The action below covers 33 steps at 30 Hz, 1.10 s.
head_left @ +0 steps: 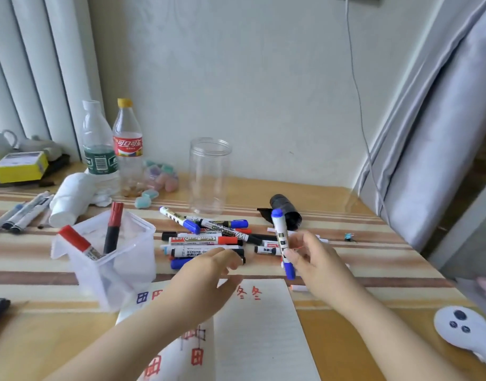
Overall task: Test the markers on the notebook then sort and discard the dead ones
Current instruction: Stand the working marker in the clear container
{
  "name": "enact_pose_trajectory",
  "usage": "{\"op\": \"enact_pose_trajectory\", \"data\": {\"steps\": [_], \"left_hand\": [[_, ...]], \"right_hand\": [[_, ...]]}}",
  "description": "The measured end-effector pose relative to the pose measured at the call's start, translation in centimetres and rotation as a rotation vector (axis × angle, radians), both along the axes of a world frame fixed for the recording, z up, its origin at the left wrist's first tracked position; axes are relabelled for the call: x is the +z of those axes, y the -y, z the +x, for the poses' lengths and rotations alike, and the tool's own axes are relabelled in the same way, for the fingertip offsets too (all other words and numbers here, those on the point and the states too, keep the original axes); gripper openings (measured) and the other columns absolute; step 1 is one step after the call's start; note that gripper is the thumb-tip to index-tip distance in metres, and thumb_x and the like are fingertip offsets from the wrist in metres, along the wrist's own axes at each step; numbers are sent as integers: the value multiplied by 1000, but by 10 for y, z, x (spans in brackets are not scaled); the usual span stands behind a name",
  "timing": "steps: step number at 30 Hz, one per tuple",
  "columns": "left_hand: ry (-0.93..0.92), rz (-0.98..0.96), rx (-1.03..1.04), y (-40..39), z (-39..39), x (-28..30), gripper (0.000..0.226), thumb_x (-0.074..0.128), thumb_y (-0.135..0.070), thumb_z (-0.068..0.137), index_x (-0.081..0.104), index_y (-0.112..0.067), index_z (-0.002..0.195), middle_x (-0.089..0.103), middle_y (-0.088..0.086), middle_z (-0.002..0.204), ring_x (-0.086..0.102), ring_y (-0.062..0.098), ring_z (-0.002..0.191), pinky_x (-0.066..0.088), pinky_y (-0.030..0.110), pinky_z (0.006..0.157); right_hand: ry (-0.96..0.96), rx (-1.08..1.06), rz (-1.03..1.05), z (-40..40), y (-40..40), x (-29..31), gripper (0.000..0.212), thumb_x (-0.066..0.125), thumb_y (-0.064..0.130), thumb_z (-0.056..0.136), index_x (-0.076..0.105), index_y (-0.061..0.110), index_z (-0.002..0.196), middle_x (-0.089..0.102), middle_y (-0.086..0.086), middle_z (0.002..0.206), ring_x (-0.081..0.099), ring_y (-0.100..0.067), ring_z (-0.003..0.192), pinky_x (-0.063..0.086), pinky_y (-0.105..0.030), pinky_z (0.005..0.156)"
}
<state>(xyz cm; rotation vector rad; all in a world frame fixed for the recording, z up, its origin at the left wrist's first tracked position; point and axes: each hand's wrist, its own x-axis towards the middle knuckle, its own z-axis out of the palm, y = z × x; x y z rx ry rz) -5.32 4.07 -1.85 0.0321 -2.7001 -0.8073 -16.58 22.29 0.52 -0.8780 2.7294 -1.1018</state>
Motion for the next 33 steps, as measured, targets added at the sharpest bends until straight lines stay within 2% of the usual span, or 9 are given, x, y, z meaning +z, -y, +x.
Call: {"op": "enact_pose_trajectory", "data": {"steps": [4, 7, 11, 14, 16, 21, 25, 28, 33], "left_hand": [[-17, 117, -43, -4, 9, 14, 25, 46, -44, 90, 50, -28, 109, 58, -15, 99, 54, -1, 89, 46, 19, 79], [-12, 64, -16, 0, 19, 18, 12, 41, -37, 95, 44, -26, 91, 49, -13, 74, 45, 2, 66, 34, 14, 59], [136, -33, 39, 19, 31, 9, 12, 35, -30, 97, 38, -20, 92, 48, -8, 84, 45, 11, 75, 39, 23, 69], [260, -122, 24, 26, 40, 4, 9, 34, -29, 98, 35, -21, 94, 48, -4, 91, 46, 16, 78, 41, 30, 74], [284, -142, -3, 23, 44, 5, 11, 33, -30, 98, 35, -20, 97, 49, -3, 92, 45, 14, 78, 39, 28, 73], [295, -212, -19, 21, 43, 0, 27, 32, -38, 97, 47, -18, 108, 55, -2, 109, 52, 15, 94, 44, 33, 85], [273, -203, -98, 18, 42, -3, 24, 33, -34, 98, 52, -18, 99, 60, -3, 99, 54, 14, 87, 45, 29, 79], [298, -160, -127, 16, 41, -2, 23, 33, -31, 98, 51, -17, 96, 58, -3, 89, 54, 13, 81, 46, 29, 76], [279, -236, -111, 18, 39, -1, 19, 31, -37, 98, 42, -26, 87, 48, -13, 78, 47, 5, 71, 35, 14, 60]], "right_hand": [[574, 115, -660, 36, 29, 1, 15, 47, 12, 96, 55, 2, 104, 64, -10, 86, 61, -15, 73, 54, -29, 75], [778, 123, -797, 57, 45, 1, 14, 46, 7, 96, 56, -2, 95, 68, -14, 81, 65, -20, 71, 56, -27, 67], [142, 55, -157, 67, 45, -9, 21, 60, 24, 91, 62, 13, 73, 61, 6, 58, 54, -1, 49, 43, -13, 52], [-595, 190, 121, 65, 44, -18, 16, 75, 33, 76, 62, 22, 75, 55, 12, 71, 51, -3, 65, 40, -16, 60], [-820, 317, 219, 64, 52, -27, 23, 77, 38, 67, 67, 24, 82, 61, 11, 82, 60, -11, 76, 47, -21, 68], [-943, 435, 281, 62, 62, -44, 26, 78, 39, 67, 60, 25, 80, 61, 12, 68, 60, -7, 56, 38, -19, 40], [-1016, 427, 301, 63, 53, -37, 18, 42, 42, 84, 40, 24, 84, 55, 9, 54, 52, -11, 41, 19, -22, 40], [-951, 419, 359, 63, 49, -39, 28, 36, 45, 86, 52, 24, 78, 52, 5, 45, 49, -16, 33, 15, -20, 39], [-713, 339, 527, 62, 42, -28, 62, 6, 62, 91, 50, 41, 131, 62, 4, 57, 61, -17, 53, 26, -26, 38]]}}
